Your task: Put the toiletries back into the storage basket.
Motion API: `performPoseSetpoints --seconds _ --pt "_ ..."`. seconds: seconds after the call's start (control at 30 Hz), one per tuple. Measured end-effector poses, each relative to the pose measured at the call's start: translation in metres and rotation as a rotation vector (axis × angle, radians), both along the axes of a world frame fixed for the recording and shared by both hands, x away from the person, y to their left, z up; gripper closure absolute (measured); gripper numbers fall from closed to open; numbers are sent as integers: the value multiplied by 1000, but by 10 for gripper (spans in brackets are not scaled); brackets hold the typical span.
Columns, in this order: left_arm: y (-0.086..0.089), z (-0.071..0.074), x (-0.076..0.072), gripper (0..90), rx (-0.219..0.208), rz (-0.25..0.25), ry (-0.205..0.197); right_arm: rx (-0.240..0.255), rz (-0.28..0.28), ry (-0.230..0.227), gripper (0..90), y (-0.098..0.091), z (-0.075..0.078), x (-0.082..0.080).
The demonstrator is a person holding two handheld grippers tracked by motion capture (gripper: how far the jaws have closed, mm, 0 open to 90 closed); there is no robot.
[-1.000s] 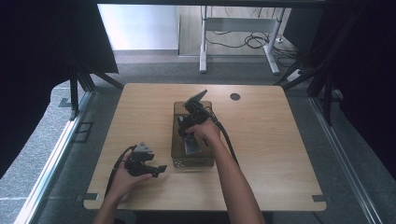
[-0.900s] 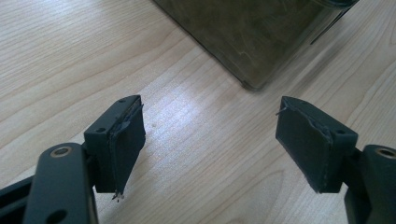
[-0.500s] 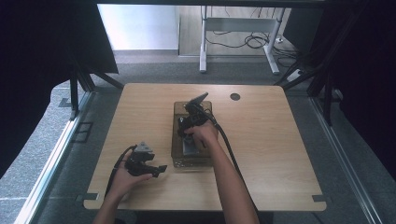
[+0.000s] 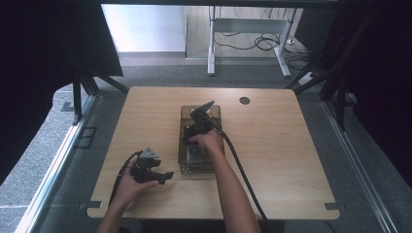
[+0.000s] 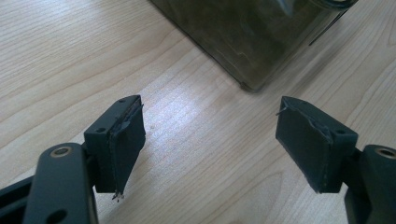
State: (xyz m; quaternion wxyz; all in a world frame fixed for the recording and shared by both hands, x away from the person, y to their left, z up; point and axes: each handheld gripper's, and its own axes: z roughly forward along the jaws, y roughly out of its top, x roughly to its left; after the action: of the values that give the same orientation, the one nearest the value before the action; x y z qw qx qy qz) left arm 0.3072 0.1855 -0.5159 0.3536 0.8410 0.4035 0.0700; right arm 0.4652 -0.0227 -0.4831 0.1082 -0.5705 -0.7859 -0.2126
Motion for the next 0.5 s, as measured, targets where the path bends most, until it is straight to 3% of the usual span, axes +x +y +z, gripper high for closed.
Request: performPoseSetpoints --seconds 0.5 --pt "0 1 1 243 -2 0 0 -1 -47 40 462 0 -22 -2"
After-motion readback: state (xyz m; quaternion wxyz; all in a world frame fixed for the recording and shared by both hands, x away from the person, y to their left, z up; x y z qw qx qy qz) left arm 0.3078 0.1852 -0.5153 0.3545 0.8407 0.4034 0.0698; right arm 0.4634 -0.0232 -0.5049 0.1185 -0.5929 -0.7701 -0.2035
